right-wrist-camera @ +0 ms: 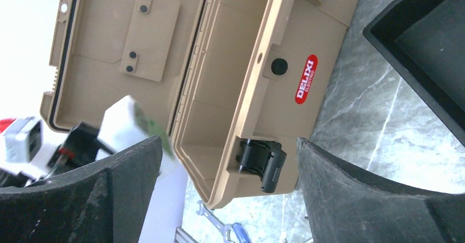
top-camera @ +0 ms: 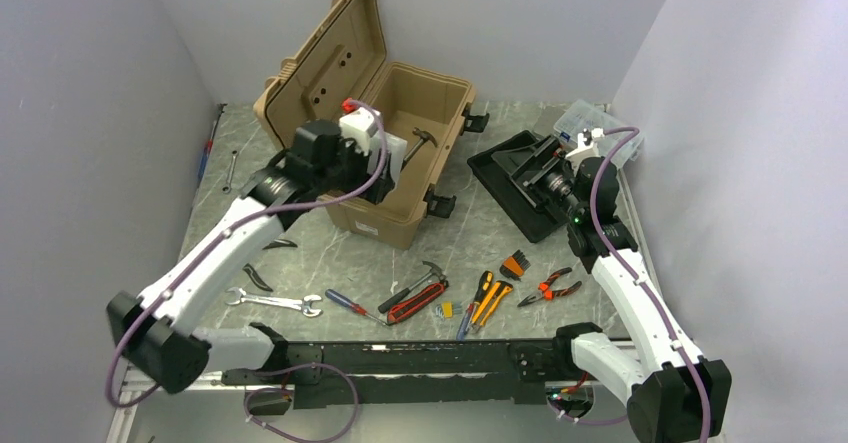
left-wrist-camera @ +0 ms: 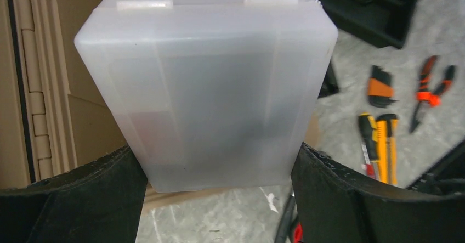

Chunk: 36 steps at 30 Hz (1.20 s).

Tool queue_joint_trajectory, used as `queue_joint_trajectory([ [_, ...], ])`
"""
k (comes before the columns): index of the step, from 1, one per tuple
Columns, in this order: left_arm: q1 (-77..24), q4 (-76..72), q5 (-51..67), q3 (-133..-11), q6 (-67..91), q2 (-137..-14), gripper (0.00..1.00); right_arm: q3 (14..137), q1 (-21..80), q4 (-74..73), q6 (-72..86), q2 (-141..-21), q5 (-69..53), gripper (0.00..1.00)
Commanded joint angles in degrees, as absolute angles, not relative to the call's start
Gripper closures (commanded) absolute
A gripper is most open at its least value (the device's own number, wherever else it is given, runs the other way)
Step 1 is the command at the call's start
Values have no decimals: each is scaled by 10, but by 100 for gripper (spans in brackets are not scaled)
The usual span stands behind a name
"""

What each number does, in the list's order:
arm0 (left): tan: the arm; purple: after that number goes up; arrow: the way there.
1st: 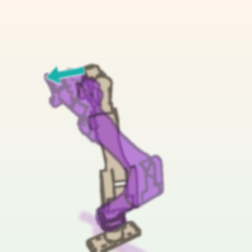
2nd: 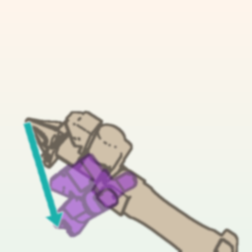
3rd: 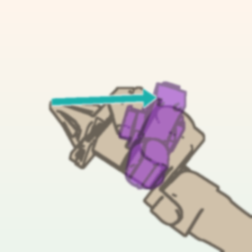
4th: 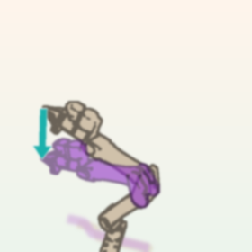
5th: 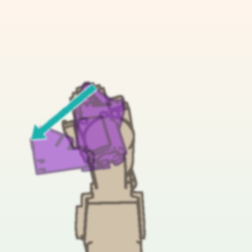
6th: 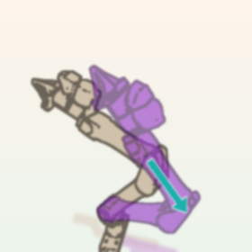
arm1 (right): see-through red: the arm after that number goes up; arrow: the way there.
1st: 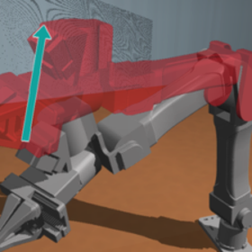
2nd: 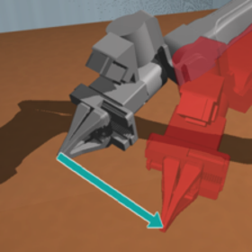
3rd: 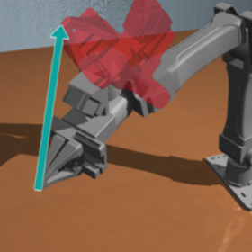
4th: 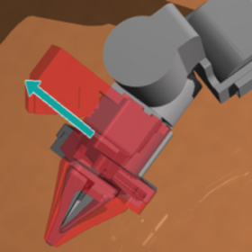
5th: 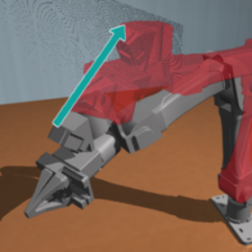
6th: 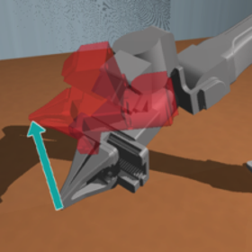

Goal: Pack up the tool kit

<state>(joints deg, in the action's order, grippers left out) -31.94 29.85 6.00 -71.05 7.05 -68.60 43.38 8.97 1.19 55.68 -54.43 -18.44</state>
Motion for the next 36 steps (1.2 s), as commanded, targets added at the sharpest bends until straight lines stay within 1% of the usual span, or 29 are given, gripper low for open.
queue_joint_trajectory([
  [1, -319, 278, 3, -775, 31, -764, 100, 436, 89, 4, 544, -528, -176, 8],
  [5, -319, 280, -46, -815, 32, -848, 100, 427, 89, 6, 546, -523, -177, 8],
  [8, -319, 284, -44, -849, 30, -910, 100, 425, 89, -4, 541, -520, -176, 8],
  [10, -319, 310, -40, -886, 37, -955, 96, 425, 89, -19, 535, -518, -175, 8],
  [14, -319, 362, -25, -945, 52, -1041, 71, 426, 89, -46, 514, -519, -182, 7],
  [16, -319, 355, -16, -949, 58, -1060, 62, 423, 89, -59, 501, -527, -189, 7],
  [18, -319, 345, -12, -948, 66, -1072, 57, 420, 89, -82, 483, -543, -199, 7],
  [21, -319, 338, -10, -947, 72, -1075, 43, 414, 89, -114, 459, -566, -202, 7],
  [23, -319, 331, -9, -941, 74, -1066, 25, 410, 89, -128, 444, -578, -205, 7],
  [24, -319, 329, -13, -935, 78, -1056, 17, 410, 89, -136, 438, -585, -206, 7],
  [27, -322, 306, -5, -907, 69, -1009, 3, 406, 89, -149, 422, -596, -207, 7],
  [28, -325, 307, -5, -904, 65, -995, 1, 405, 89, -152, 419, -598, -207, 7],
  [33, -348, 333, -9, -903, 46, -924, 1, 401, 90, -162, 410, -597, -199, 6],
  [36, -358, 383, -24, -922, 48, -905, 1, 399, 89, -163, 409, -596, -198, 6],
])
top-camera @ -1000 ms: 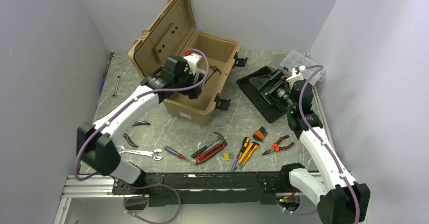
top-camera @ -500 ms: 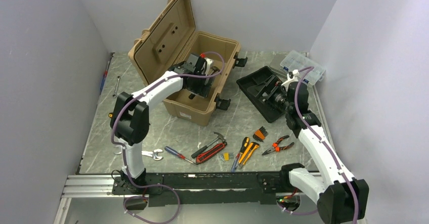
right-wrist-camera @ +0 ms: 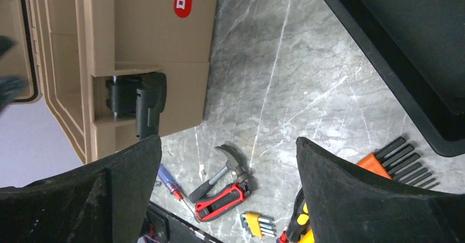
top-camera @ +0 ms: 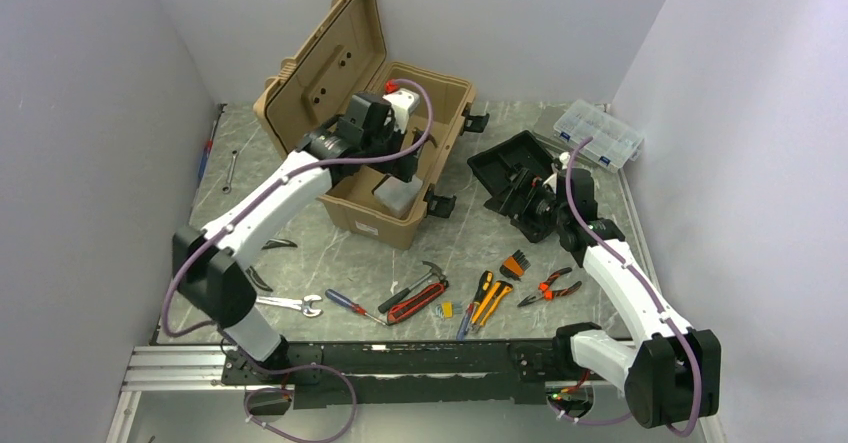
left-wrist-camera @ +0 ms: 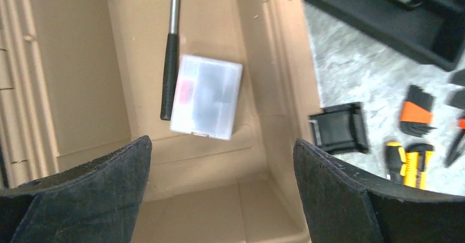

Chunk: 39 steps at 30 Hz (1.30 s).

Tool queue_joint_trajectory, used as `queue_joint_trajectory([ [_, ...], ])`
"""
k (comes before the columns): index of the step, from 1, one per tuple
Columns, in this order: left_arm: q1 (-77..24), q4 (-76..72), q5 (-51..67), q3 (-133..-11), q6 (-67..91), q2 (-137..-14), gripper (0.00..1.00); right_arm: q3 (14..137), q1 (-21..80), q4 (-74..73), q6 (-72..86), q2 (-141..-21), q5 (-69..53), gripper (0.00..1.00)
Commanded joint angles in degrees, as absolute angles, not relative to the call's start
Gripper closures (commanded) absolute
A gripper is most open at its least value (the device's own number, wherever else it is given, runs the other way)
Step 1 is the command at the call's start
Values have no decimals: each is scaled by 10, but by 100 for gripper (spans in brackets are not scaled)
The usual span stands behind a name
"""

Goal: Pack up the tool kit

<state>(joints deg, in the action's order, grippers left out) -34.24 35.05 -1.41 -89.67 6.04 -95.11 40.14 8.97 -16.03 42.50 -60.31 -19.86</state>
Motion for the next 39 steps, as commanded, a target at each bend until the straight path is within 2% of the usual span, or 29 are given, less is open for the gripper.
queue_joint_trajectory([
  [1, -364, 393, -32, -926, 51, -895, 1, 399, 91, -163, 409, -596, -198, 6],
  [7, -438, 348, -47, -831, 56, -776, 1, 403, 94, -163, 397, -594, -196, 7],
  [11, -505, 329, -42, -775, 66, -737, 1, 410, 96, -203, 378, -607, -169, 7],
  [15, -556, 340, -118, -771, 85, -779, 1, 419, 97, -295, 401, -600, -79, 6],
  [19, -558, 357, -207, -794, 101, -839, 1, 425, 99, -352, 425, -571, 17, 13],
  [22, -548, 373, -225, -828, 95, -888, 1, 424, 99, -361, 420, -554, 31, 17],
  [27, -525, 375, -208, -871, 88, -956, 1, 410, 100, -349, 417, -551, 12, 17],
  [31, -497, 413, -214, -901, 104, -997, 17, 400, 99, -332, 399, -551, -27, 18],
  [35, -465, 401, -217, -856, 116, -979, 30, 384, 100, -339, 395, -548, -38, 18],
  [39, -434, 372, -197, -804, 111, -941, 34, 378, 100, -369, 408, -555, -17, 19],
])
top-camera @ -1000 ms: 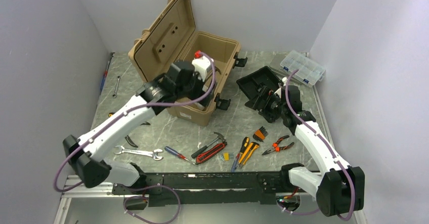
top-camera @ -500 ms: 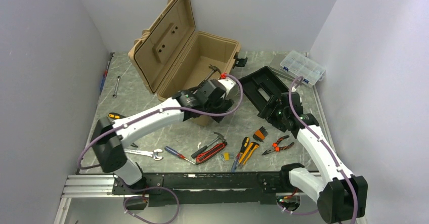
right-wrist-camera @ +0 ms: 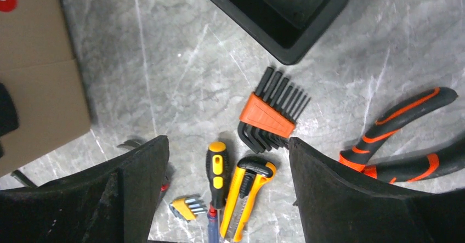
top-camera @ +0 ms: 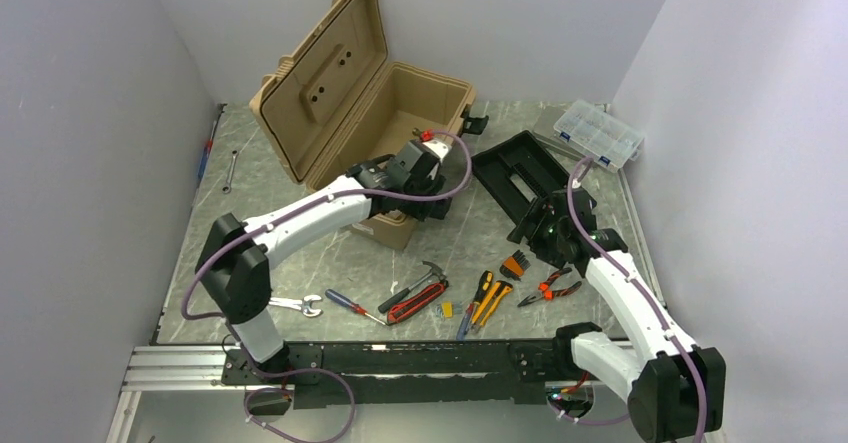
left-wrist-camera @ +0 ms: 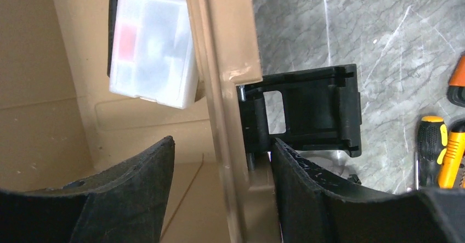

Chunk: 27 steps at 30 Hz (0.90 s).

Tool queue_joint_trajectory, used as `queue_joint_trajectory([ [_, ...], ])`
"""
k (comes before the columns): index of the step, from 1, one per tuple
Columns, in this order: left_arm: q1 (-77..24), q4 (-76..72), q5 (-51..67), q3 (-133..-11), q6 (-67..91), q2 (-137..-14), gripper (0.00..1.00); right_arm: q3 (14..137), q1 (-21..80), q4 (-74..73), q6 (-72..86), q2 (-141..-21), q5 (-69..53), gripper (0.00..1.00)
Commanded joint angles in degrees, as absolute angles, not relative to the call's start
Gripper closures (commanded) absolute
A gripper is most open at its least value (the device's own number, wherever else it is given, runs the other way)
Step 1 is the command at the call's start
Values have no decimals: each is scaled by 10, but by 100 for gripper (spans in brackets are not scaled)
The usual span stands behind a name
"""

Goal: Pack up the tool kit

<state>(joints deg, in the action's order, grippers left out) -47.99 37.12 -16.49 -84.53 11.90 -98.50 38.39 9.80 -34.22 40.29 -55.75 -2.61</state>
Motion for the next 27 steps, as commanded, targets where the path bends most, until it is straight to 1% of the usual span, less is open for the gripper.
queue_joint_trajectory([
  [1, -427, 368, -198, -795, 109, -936, 34, 378, 101, -374, 409, -557, -15, 19],
  [2, -422, 367, -200, -790, 107, -932, 34, 379, 102, -377, 409, -559, -14, 20],
  [5, -413, 363, -209, -777, 102, -926, 34, 383, 112, -386, 417, -566, -17, 30],
  [8, -406, 362, -207, -769, 105, -922, 33, 384, 156, -389, 444, -571, -4, 33],
  [9, -406, 359, -202, -768, 106, -917, 31, 384, 179, -389, 460, -574, 7, 34],
  [11, -408, 343, -183, -758, 101, -897, 24, 382, 227, -385, 495, -578, 31, 36],
  [14, -429, 300, -199, -729, 75, -850, 10, 386, 289, -378, 542, -596, 52, 38],
  [16, -440, 285, -206, -719, 67, -822, 5, 392, 319, -377, 562, -613, 68, 38],
  [18, -443, 285, -201, -719, 64, -799, 2, 398, 342, -377, 577, -632, 83, 39],
  [24, -491, 306, -228, -735, 39, -726, 1, 407, 391, -363, 601, -693, 99, 45],
  [27, -513, 329, -221, -745, 52, -693, 1, 413, 405, -360, 606, -714, 114, 48],
])
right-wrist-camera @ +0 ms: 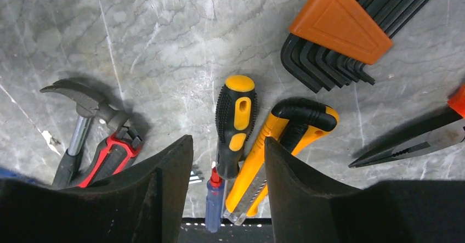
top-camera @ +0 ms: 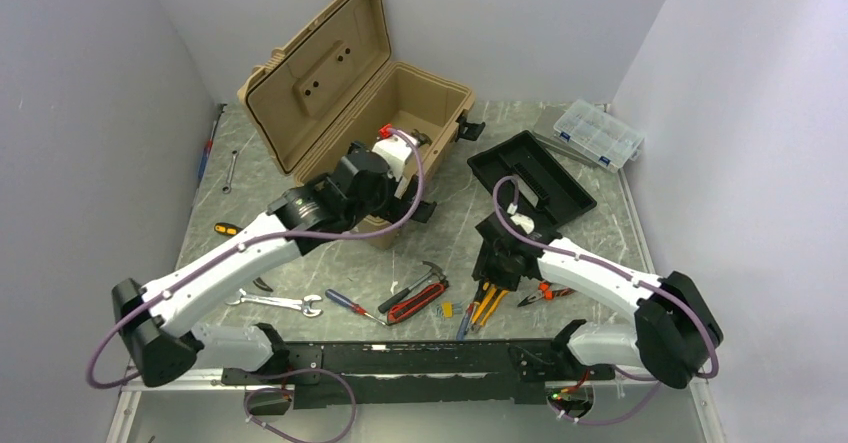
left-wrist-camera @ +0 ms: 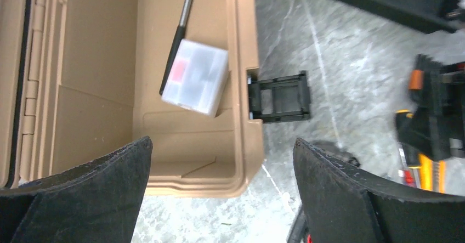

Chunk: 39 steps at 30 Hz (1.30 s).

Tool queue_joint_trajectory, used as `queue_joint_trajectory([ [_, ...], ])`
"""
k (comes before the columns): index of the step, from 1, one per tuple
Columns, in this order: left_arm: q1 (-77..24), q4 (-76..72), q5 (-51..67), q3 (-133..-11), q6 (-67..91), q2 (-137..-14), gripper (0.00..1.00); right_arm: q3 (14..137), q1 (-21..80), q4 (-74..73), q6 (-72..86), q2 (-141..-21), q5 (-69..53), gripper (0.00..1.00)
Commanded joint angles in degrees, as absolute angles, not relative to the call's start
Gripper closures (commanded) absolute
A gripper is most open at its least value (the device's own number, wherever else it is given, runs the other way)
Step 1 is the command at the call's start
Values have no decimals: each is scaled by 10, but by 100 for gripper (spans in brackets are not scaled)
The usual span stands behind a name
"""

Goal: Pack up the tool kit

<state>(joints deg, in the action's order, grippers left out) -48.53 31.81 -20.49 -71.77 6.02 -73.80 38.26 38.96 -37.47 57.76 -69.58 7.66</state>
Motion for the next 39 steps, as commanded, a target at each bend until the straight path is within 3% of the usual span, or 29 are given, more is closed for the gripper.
queue_joint_trajectory([
  [1, -519, 330, -216, -740, 57, -678, 1, 414, 407, -358, 606, -720, 120, 48],
  [9, -579, 328, -135, -643, 85, -601, 4, 414, 408, -319, 594, -772, 131, 61],
  [18, -640, 350, -126, -507, 164, -566, 6, 426, 408, -298, 579, -802, 128, 67],
  [21, -649, 349, -132, -493, 182, -567, 8, 444, 408, -319, 572, -801, 143, 91],
  [22, -651, 349, -133, -491, 186, -568, 8, 449, 408, -330, 572, -792, 154, 93],
  [27, -658, 346, -154, -482, 192, -575, 10, 459, 406, -336, 550, -716, 192, 93],
  [31, -659, 323, -161, -463, 191, -581, 25, 480, 403, -345, 529, -685, 213, 93],
  [33, -659, 311, -159, -455, 192, -592, 30, 497, 400, -347, 511, -674, 218, 100],
  [39, -676, 263, -195, -427, 199, -614, 30, 552, 396, -288, 431, -633, 206, 100],
])
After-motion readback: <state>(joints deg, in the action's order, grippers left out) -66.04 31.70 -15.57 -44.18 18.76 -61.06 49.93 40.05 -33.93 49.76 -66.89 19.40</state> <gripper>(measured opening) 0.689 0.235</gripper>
